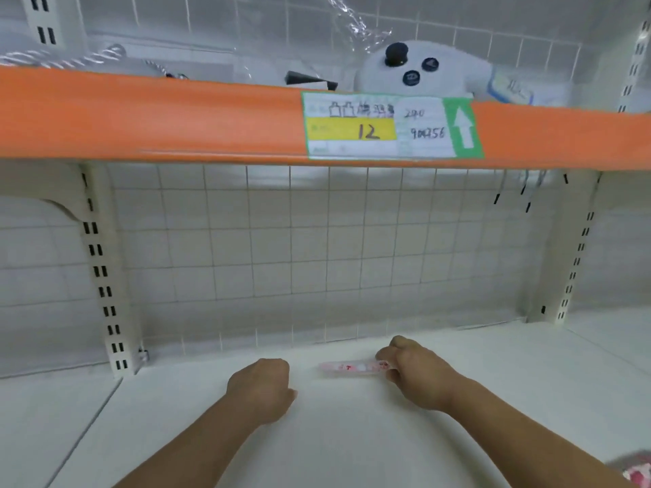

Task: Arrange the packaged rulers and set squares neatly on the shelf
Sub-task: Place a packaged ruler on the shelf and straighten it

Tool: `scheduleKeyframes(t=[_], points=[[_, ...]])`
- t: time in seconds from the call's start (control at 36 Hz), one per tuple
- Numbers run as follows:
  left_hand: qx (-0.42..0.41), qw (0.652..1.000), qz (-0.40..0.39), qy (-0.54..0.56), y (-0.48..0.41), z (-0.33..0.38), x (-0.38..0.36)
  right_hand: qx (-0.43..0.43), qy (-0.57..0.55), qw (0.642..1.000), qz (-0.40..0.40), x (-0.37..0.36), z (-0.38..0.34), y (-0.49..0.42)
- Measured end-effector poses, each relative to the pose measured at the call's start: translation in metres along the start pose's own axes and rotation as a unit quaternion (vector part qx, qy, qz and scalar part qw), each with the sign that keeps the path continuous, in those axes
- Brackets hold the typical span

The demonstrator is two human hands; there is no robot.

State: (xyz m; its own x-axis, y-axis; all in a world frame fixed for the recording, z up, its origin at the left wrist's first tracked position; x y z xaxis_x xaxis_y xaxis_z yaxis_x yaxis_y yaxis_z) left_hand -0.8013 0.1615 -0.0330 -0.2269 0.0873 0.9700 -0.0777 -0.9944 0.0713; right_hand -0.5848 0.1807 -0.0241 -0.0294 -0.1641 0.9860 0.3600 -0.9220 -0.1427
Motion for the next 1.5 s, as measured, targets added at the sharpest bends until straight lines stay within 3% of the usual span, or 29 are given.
scheduleKeyframes(t=[0.42, 0.97, 1.5], points=[[0.103, 0.995, 0.002, -0.001, 0.011, 0.027, -0.015, 0.062, -0.068, 0.996, -0.003, -0.036, 0.023, -0.027], [0.113, 0.993, 0.010, -0.012, 0.017, 0.023, -0.015, 0.090, -0.125, 0.988, 0.008, -0.045, 0.025, -0.032], [0.129, 0.991, 0.018, -0.009, 0.027, 0.013, -0.007, 0.089, -0.082, 0.993, 0.007, -0.033, 0.013, -0.032]])
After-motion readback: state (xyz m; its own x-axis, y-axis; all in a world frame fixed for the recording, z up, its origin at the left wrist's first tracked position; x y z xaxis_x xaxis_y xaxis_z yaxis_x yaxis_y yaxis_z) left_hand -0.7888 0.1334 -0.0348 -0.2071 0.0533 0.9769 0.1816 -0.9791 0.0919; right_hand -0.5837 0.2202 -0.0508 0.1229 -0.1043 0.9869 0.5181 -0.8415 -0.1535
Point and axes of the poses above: each hand's wrist, its own y-axis away from the middle knuckle, its own x-axis out of the back of the hand, z = x × y, the point moved 9 cm from there along -y, towards the middle knuckle, and after that the axes turned 9 degrees about y, right-handed, at the moved point
